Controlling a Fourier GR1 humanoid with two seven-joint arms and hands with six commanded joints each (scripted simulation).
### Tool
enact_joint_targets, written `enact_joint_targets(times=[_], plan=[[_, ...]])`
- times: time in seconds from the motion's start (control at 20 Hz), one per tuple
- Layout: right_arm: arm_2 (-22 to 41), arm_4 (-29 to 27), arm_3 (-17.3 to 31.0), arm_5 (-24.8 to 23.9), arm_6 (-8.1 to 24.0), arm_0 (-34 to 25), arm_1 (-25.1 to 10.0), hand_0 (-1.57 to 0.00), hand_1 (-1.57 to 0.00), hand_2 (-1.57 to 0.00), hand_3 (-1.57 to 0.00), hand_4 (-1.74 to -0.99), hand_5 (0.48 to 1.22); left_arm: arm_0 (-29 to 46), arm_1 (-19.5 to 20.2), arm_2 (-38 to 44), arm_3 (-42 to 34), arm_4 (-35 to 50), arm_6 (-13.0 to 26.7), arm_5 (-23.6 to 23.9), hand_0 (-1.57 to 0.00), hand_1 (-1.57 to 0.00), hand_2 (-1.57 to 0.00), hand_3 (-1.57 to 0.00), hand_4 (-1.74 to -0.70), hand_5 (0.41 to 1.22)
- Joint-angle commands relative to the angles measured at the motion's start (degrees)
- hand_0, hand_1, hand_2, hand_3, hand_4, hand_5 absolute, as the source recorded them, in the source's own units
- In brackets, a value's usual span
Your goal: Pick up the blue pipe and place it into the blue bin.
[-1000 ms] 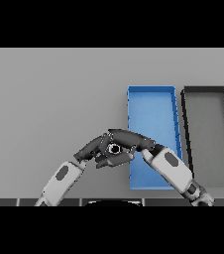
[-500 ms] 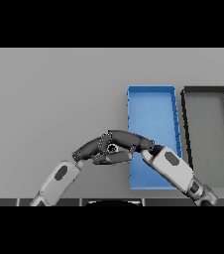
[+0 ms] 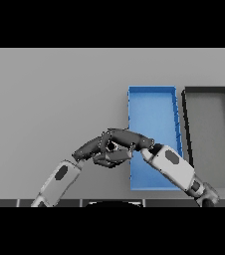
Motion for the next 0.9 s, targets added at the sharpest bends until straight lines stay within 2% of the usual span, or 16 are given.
enact_joint_targets(times=[0.0, 0.1, 0.15, 0.3, 0.4, 0.45, 0.6, 0.7, 0.85], plan=[[-0.3, -0.7, -0.2, -0.2, -0.1, 0.1, -0.5, -1.57, -1.57, -1.57, -1.57, -1.488, 1.22, 0.3, -0.1, -0.1, 0.0, -0.6, 0.0, 0.6, -0.02, -0.02, -0.02, -0.02, -0.9, 0.569], [-0.3, -3.3, -1.4, -1.6, 2.0, 0.4, -1.1, -1.57, -1.57, -1.57, -1.57, -1.49, 1.221, 0.2, -0.3, -0.1, 0.4, -0.8, 1.0, 0.7, -0.01, -0.01, -0.01, -0.01, -0.9, 0.555], [-1.2, -6.9, -1.7, -2.5, 3.5, -0.8, -0.9, -1.57, -1.57, -1.57, -1.57, -1.491, 1.221, 0.3, -0.2, -0.1, 0.1, -0.3, 1.8, 0.4, -0.01, -0.01, -0.01, -0.01, -0.9, 0.548], [-3.1, -13.4, -2.9, -4.5, 7.5, -3.6, -2.7, -1.57, -1.57, -1.57, -1.57, -1.613, 1.221, 0.9, -0.3, -0.4, -0.2, 0.2, 2.5, -0.1, 0.0, 0.0, 0.0, 0.0, -0.91, 0.524], [-5.6, -19.6, -3.5, -7.2, 9.8, -6.4, -3.8, -1.57, -1.57, -1.57, -1.57, -1.659, 1.221, 1.1, -0.4, -0.6, -0.5, 0.2, 3.1, 0.0, 0.0, 0.0, 0.0, 0.0, -0.92, 0.507], [-7.0, -22.7, -4.0, -9.4, 11.5, -8.5, -4.6, -1.57, -1.57, -1.57, -1.57, -1.675, 1.194, 0.8, -0.6, -0.5, -0.1, 0.2, 3.2, 0.0, 0.0, 0.0, 0.0, 0.0, -0.92, 0.504], [-12.5, -31.5, -2.3, -12.4, 10.9, -15.8, -7.0, -1.57, -1.57, -1.57, -1.57, -1.707, 1.141, 2.1, 0.3, -0.7, -1.6, 0.6, 3.3, -0.4, 0.0, 0.0, 0.0, 0.0, -0.92, 0.503], [-15.5, -31.3, 1.2, -12.5, 9.6, -20.7, -9.4, -1.57, -1.57, -1.57, -1.57, -1.72, 1.127, 2.4, 0.7, -0.7, -1.7, 0.0, 2.6, -0.3, 0.0, 0.0, 0.0, 0.0, -0.91, 0.502], [-18.8, -29.6, 6.7, -16.5, 9.4, -25.3, -12.2, -1.57, -1.57, -1.57, -1.57, -1.73, 1.11, 1.9, 0.5, -0.8, -1.8, -0.3, 1.8, -0.1, 0.0, 0.0, 0.0, 0.0, -0.9, 0.495]])
